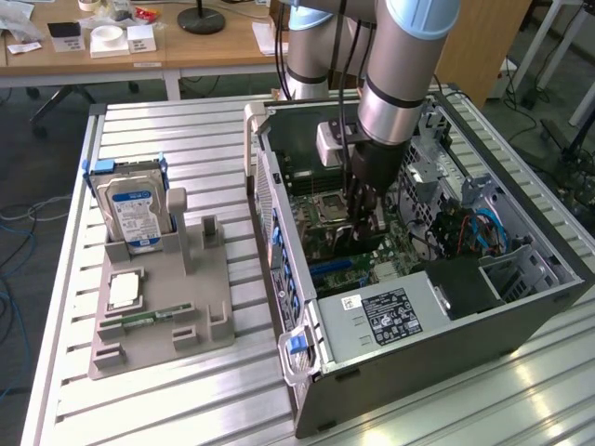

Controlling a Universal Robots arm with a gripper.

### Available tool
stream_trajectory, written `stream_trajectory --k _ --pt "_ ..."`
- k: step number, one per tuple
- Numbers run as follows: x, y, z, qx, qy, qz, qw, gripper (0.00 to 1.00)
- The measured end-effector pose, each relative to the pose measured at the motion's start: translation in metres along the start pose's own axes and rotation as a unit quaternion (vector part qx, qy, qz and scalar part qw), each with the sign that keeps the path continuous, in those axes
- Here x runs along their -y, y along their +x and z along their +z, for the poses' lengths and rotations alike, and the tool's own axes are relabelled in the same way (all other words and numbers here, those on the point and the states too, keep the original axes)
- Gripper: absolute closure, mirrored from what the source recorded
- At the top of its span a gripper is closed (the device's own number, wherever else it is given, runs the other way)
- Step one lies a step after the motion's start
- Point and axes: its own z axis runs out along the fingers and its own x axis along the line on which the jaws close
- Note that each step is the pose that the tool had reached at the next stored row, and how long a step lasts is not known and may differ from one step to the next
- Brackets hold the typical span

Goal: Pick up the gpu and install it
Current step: 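Insert the gpu into the slot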

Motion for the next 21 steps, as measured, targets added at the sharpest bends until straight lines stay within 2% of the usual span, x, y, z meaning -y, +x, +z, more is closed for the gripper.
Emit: stream_trajectory --k 17,21 --pt "-0.0018 0.0024 0.0034 -0.0001 0.0000 0.000 1.0000 0.73" --pt "-0.0046 0.0024 0.0038 0.0004 0.0001 0.000 1.0000 0.73"
